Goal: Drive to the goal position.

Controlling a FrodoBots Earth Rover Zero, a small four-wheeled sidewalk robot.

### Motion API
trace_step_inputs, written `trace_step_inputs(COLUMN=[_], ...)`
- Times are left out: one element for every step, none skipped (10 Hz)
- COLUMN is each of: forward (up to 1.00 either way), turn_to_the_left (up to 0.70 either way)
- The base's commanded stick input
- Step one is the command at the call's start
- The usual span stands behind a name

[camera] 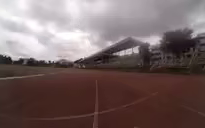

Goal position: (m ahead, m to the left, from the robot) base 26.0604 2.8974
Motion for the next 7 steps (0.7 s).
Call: trace_step_inputs(forward=[0.70,0.70,0.70,0.70,0.70,0.70,0.70], turn_to_the_left=[0.00,0.00,0.00,0.00,0.00,0.00,0.00])
